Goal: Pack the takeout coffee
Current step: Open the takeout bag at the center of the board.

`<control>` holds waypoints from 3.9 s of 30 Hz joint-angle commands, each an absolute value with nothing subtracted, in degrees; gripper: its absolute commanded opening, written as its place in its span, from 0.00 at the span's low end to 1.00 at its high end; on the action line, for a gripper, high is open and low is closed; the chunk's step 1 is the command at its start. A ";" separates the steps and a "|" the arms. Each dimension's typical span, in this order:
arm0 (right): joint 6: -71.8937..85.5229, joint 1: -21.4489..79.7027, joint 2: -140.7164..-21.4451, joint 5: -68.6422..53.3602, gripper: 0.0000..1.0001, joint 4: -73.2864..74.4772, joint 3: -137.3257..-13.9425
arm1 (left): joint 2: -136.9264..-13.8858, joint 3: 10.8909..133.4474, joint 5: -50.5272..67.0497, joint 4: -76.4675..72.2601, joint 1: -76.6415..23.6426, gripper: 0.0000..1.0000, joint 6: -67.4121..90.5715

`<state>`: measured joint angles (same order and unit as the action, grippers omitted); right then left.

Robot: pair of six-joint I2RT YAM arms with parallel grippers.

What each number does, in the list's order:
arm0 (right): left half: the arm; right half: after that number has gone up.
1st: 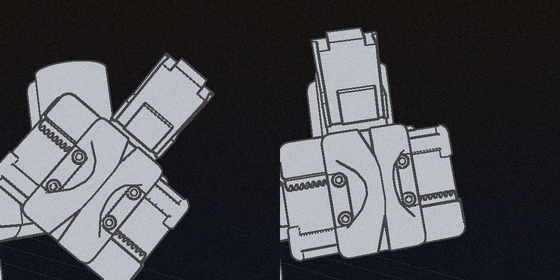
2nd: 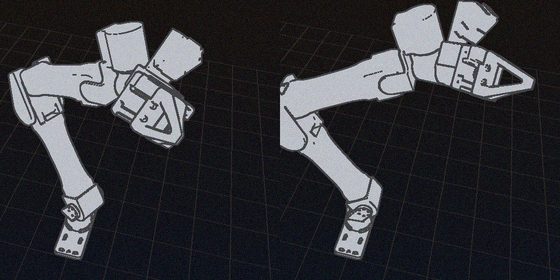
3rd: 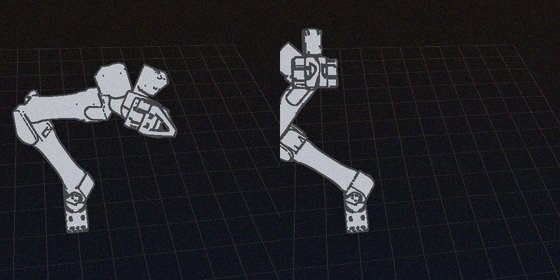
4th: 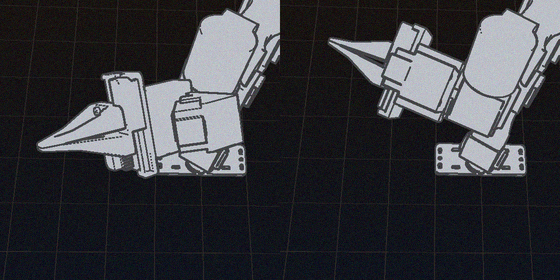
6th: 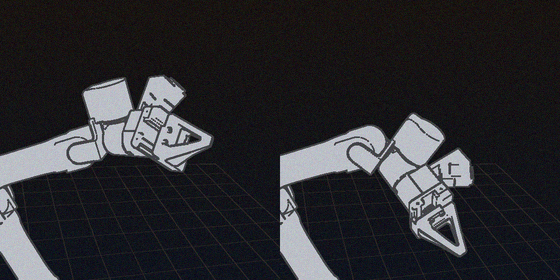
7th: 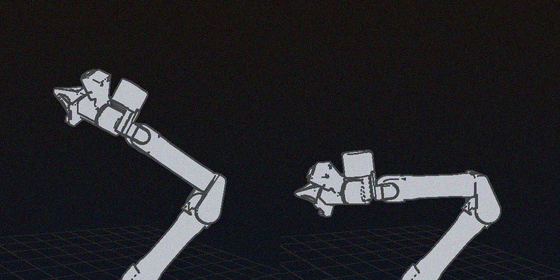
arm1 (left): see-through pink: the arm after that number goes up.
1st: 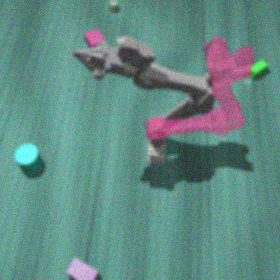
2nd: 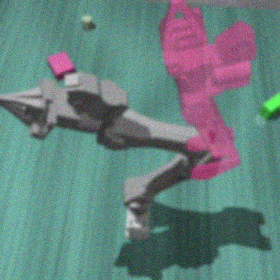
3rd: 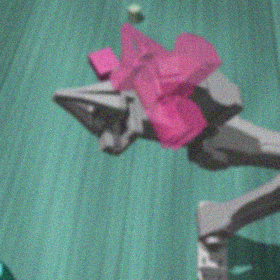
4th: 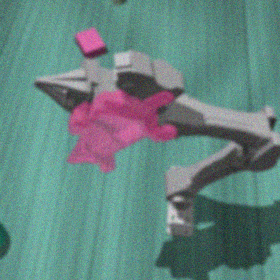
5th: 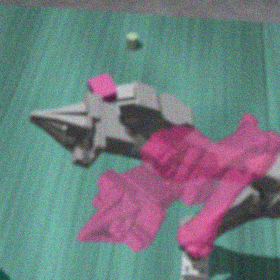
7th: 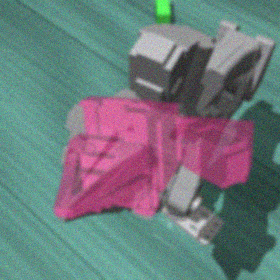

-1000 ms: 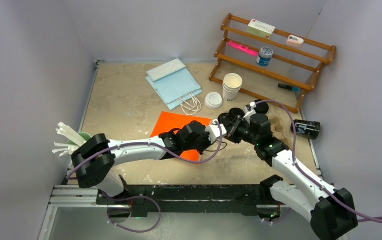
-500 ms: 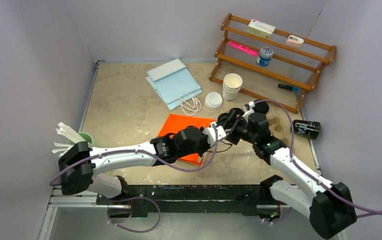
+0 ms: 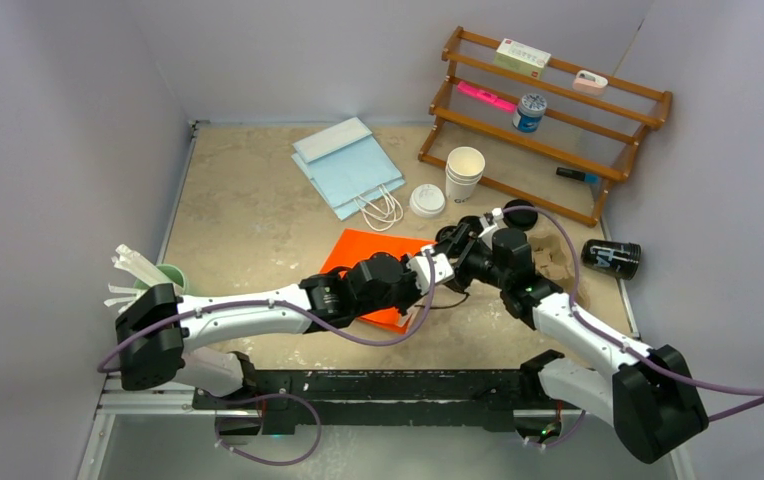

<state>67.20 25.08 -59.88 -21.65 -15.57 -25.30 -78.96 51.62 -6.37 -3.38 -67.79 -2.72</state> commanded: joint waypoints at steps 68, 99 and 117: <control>68.96 25.27 -52.93 -6.42 0.00 11.16 -43.01 | -75.65 59.74 -41.26 5.99 -82.46 0.78 17.45; 61.60 25.22 -50.24 -2.92 0.49 19.47 -56.17 | -91.66 78.04 -59.25 22.22 -77.48 0.00 18.26; 33.56 25.28 -41.36 -3.79 0.90 22.58 -57.08 | -60.64 62.79 -19.72 17.43 -58.11 0.00 23.34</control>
<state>39.48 25.12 -40.80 3.40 23.29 -67.48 -63.13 66.00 -31.53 20.25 -61.71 20.91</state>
